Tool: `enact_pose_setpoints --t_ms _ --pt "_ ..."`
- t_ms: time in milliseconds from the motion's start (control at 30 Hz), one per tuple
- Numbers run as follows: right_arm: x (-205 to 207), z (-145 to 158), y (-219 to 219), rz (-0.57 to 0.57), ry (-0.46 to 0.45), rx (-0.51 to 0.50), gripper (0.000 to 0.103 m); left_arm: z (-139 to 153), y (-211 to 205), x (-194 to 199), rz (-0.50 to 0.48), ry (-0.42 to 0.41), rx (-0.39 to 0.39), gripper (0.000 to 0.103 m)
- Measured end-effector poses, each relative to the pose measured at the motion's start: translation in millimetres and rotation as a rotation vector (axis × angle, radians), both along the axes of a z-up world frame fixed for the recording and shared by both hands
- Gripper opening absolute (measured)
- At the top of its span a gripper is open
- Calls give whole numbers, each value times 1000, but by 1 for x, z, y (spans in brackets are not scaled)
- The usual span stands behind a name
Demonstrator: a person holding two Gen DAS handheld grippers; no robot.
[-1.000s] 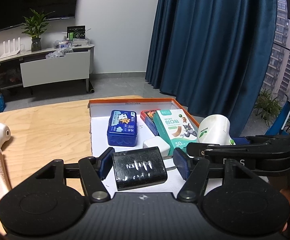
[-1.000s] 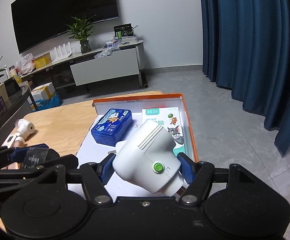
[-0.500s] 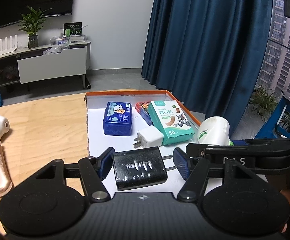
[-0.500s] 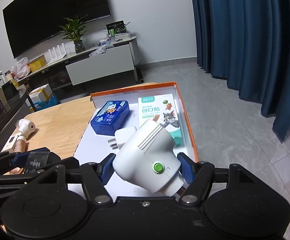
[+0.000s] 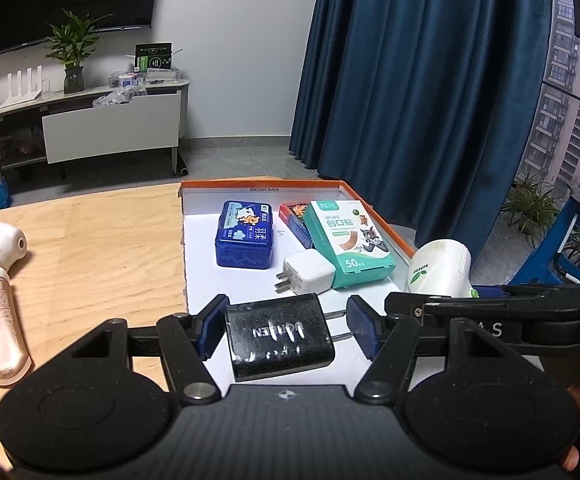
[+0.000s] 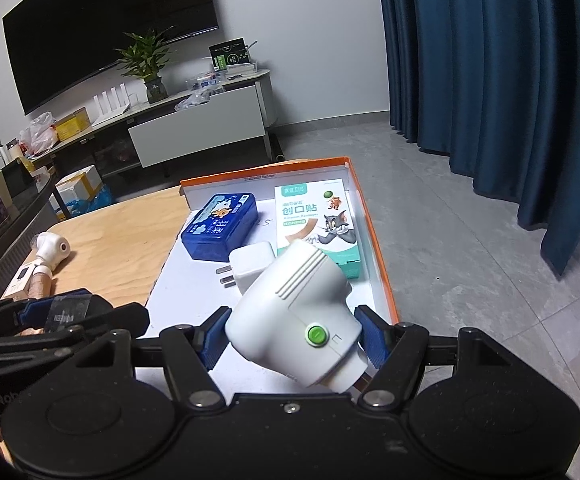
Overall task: Organize rigid objects
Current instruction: 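Lower the black charger and white plug device into the lid and open both tools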
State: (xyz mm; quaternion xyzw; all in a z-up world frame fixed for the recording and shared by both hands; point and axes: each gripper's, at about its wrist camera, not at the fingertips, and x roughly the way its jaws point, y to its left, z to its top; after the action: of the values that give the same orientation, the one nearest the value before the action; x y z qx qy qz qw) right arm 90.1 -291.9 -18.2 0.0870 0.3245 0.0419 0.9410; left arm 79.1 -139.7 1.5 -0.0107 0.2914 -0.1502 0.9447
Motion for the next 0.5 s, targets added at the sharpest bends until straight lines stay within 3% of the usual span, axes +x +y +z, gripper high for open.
enact_pose_setpoints --t_ms 500 --pt "28 -1 2 -1 21 -20 80 -3 -1 15 6 1 18 65"
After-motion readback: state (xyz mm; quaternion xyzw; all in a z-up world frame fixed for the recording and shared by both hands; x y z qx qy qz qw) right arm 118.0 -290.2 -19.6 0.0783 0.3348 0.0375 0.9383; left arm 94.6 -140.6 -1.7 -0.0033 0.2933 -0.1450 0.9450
